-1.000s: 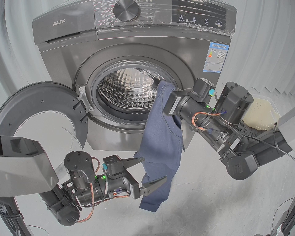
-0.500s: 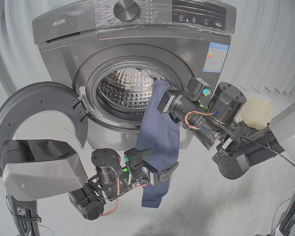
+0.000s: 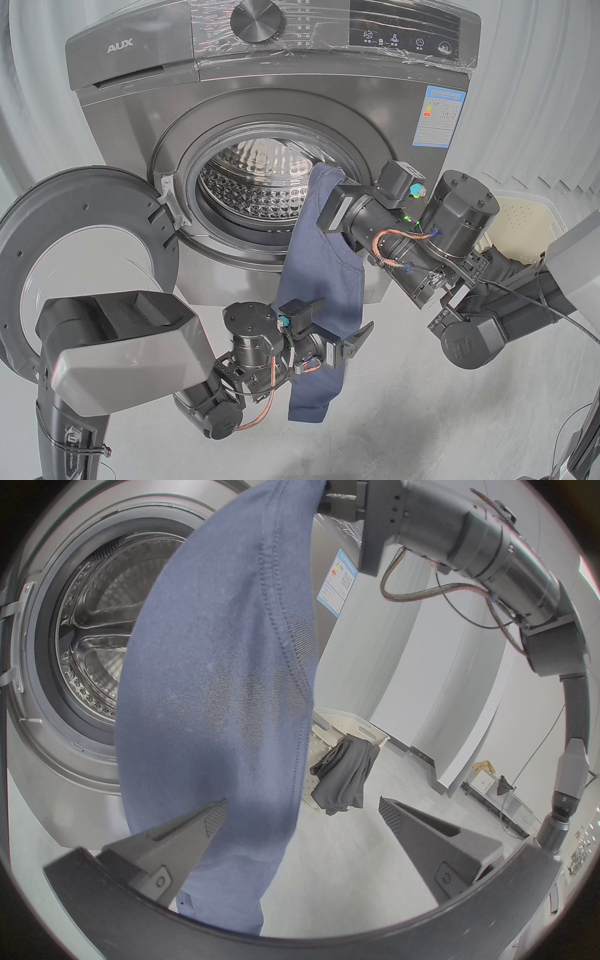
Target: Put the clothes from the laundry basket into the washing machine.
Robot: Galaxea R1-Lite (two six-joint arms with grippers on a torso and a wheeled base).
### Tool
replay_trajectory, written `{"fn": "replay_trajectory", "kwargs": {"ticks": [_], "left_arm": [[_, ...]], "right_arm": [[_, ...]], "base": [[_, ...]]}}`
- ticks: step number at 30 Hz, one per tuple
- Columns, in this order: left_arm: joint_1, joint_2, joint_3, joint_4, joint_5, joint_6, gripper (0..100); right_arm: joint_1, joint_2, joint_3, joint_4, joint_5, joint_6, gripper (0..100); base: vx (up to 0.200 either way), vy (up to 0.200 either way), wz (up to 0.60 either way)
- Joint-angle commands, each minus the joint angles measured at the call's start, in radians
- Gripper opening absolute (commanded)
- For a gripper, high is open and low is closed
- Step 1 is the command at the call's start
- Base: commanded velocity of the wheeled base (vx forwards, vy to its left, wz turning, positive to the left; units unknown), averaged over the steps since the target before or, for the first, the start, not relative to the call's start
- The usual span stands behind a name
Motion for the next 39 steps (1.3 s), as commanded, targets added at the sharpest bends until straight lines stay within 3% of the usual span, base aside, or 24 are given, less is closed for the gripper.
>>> {"fn": "replay_trajectory", "kwargs": {"ticks": [1,6,12,33,39], "left_arm": [[-0.001,0.054,-0.060,0.017,0.010,0.000,100],[-0.001,0.063,-0.118,0.084,0.013,0.000,100],[0.008,0.097,-0.229,0.152,0.074,0.000,100],[0.015,0.138,-0.353,0.320,0.212,0.000,100],[0.029,0.133,-0.361,0.339,0.221,0.000,100]], "right_arm": [[0.010,0.001,0.002,0.000,0.001,0.000,0],[0.013,0.001,0.002,-0.004,0.001,0.002,0],[0.021,-0.001,0.023,-0.024,0.001,0.000,0],[0.021,0.021,0.036,-0.060,0.004,-0.004,0],[0.024,0.021,0.040,-0.061,0.004,-0.004,0]], "base": [[0.000,0.000,0.00],[0.000,0.000,0.00],[0.000,0.000,0.00],[0.000,0.000,0.00],[0.000,0.000,0.00]]}}
